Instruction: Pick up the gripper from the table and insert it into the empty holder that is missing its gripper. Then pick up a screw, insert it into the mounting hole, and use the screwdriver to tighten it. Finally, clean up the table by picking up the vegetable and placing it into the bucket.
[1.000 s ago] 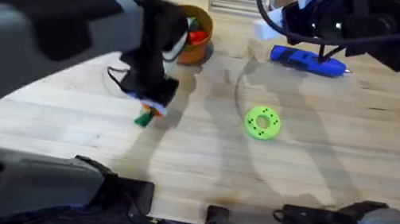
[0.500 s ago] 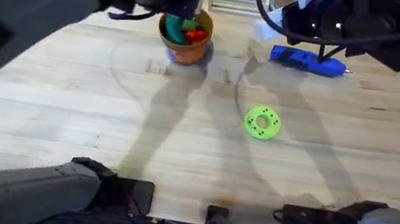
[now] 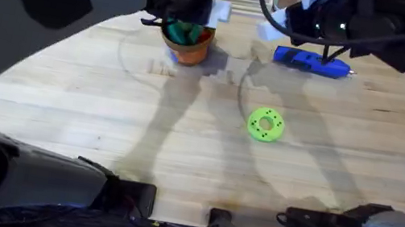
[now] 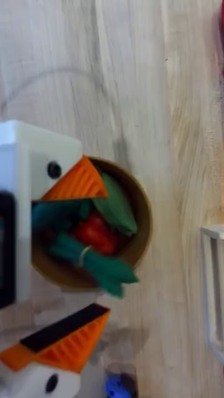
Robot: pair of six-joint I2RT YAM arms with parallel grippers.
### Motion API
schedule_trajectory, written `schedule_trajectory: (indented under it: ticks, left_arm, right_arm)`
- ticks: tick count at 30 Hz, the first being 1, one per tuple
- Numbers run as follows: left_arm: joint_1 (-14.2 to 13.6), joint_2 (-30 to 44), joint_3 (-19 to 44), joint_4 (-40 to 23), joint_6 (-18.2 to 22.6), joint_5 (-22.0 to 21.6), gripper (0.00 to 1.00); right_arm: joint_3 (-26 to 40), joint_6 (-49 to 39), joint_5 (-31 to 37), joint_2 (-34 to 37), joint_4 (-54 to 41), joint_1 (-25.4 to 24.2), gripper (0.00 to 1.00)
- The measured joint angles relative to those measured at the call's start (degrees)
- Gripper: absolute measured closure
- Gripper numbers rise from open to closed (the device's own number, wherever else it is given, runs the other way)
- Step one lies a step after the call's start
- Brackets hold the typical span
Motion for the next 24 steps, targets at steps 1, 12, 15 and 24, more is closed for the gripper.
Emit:
schedule_trajectory:
  ticks: [1,12,15,24]
  left_arm:
    - [0.0,0.0,0.0,-0.01,-0.14,-0.03,0.022]
    - [0.0,-5.62,0.0,-1.8,0.03,-0.03,0.01]
    - [0.0,-11.48,0.0,-4.64,1.14,-0.03,0.01]
    - [0.0,-29.53,0.0,-18.85,6.18,-0.19,0.01]
  right_arm:
    - [0.0,0.0,0.01,-0.01,-0.81,0.0,0.01]
    - [0.13,2.59,-0.05,-0.67,-14.27,0.15,0.01]
    - [1.37,4.4,-0.23,-3.5,-18.15,0.15,0.01]
    - [7.53,6.03,-0.38,-18.39,-26.25,0.15,0.01]
